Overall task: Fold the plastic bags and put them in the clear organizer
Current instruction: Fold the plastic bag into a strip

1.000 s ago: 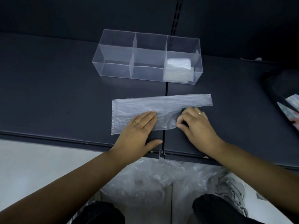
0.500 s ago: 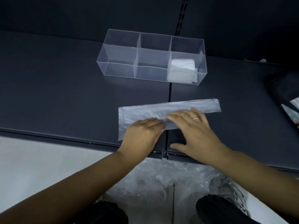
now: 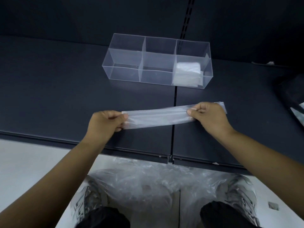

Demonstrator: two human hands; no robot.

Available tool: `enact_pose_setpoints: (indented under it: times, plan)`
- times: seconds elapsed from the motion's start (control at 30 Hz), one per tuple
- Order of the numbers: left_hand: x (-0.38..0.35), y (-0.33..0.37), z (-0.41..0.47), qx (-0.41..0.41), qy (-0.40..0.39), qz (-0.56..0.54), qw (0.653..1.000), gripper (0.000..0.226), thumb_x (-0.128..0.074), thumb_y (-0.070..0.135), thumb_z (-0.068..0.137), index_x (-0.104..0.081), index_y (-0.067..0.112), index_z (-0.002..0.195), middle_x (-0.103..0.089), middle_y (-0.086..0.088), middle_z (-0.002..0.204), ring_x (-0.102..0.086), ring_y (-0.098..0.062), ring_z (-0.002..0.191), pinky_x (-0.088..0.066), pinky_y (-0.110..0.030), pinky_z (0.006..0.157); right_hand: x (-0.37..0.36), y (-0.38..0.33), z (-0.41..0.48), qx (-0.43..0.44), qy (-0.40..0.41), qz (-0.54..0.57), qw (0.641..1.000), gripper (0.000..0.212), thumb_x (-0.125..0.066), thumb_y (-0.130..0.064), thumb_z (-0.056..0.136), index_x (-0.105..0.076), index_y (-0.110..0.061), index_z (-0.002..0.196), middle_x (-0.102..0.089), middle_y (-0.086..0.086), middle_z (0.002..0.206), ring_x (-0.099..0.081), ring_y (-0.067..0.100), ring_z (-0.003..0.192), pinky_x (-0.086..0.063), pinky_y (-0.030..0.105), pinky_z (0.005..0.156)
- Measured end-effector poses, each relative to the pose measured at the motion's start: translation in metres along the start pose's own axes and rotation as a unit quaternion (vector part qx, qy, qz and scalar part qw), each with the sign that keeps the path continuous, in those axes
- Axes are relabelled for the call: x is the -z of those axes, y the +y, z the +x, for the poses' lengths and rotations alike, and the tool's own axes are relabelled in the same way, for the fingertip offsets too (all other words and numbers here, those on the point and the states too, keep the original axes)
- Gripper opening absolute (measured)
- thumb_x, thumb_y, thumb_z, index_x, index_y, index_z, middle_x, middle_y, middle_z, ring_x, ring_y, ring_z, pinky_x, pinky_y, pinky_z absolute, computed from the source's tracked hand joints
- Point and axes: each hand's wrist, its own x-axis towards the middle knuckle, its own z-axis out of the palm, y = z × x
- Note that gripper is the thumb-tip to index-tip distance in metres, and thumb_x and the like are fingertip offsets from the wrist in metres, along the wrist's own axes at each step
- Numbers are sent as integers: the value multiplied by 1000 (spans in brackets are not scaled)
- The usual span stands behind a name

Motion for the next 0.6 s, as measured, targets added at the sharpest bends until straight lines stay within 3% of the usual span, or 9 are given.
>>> enact_pose_setpoints:
  times: [0.13, 0.2, 0.23, 0.3, 0.33, 0.4, 0.47, 0.53, 0.6]
  plan:
    - [-5, 1, -7, -40, 52, 119, 991, 15, -68, 16, 86, -70, 21, 72, -69, 6, 63, -65, -4, 60, -46, -14, 61, -6, -5, 8, -13, 18, -51, 998, 16, -73, -24, 82, -70, -12, 72, -70, 2, 69, -63, 14, 67, -49, 29, 70]
    - [-14, 4, -20, -157, 144, 244, 946, 5, -66, 13, 85, -69, 15, 88, -66, 0, 85, -62, -18, 81, -46, -23, 74, -6, -7, 10, -14, 21, -77, 997, 17, -74, -26, 81, -70, -14, 69, -69, 0, 67, -62, 15, 67, -48, 29, 67]
    - [-23, 6, -28, -236, 161, 292, 913, 14, -62, 12, 86, -67, 12, 99, -62, -7, 96, -57, -25, 90, -45, -31, 82, -7, -8, 10, -15, 25, -84, 996, 18, -74, -27, 81, -70, -15, 69, -67, -2, 65, -61, 14, 65, -48, 28, 65]
    - [-42, 4, -43, -367, 82, 340, 862, 31, -50, 20, 90, -64, 7, 115, -60, -16, 113, -54, -34, 106, -42, -42, 96, -8, -10, 11, -13, 34, -97, 995, 19, -74, -28, 81, -70, -14, 68, -64, -4, 62, -59, 13, 63, -47, 28, 63]
    - [-52, 2, -48, -385, 14, 376, 843, 42, -43, 29, 93, -60, 7, 125, -58, -17, 126, -52, -36, 118, -38, -45, 104, -9, -10, 11, -15, 36, -104, 994, 20, -74, -28, 81, -70, -13, 68, -64, -5, 62, -60, 14, 64, -47, 28, 64]
    - [-65, -7, -53, -344, -80, 480, 803, 67, -22, 52, 95, -36, 11, 147, -32, -11, 154, -25, -31, 143, -19, -50, 117, -9, -12, 11, -23, 32, -110, 993, 20, -72, -26, 82, -71, -11, 69, -64, -4, 63, -63, 18, 69, -49, 31, 66]
    - [-69, -16, -51, -304, -90, 553, 770, 79, -7, 65, 90, -13, 17, 153, -8, -3, 161, -2, -26, 148, -7, -54, 118, -10, -16, 9, -25, 38, -113, 993, 16, -71, -24, 83, -71, -10, 75, -66, -2, 70, -65, 21, 76, -52, 34, 71]
    - [-70, -21, -50, -293, -90, 568, 764, 80, -7, 67, 90, -12, 18, 153, -9, -3, 161, -4, -28, 148, -12, -58, 116, -12, -22, 1, 43, 94, -163, 981, 10, -69, -20, 83, -69, -13, 90, -64, 1, 90, -62, 21, 87, -51, 35, 79]
    - [-71, -21, -50, -292, -94, 567, 764, 78, -11, 66, 91, -20, 17, 152, -17, -5, 159, -13, -30, 147, -19, -62, 112, -23, -28, -13, 207, 104, -214, 949, 26, -67, -15, 84, -65, -14, 109, -57, 5, 110, -55, 21, 102, -43, 31, 91]
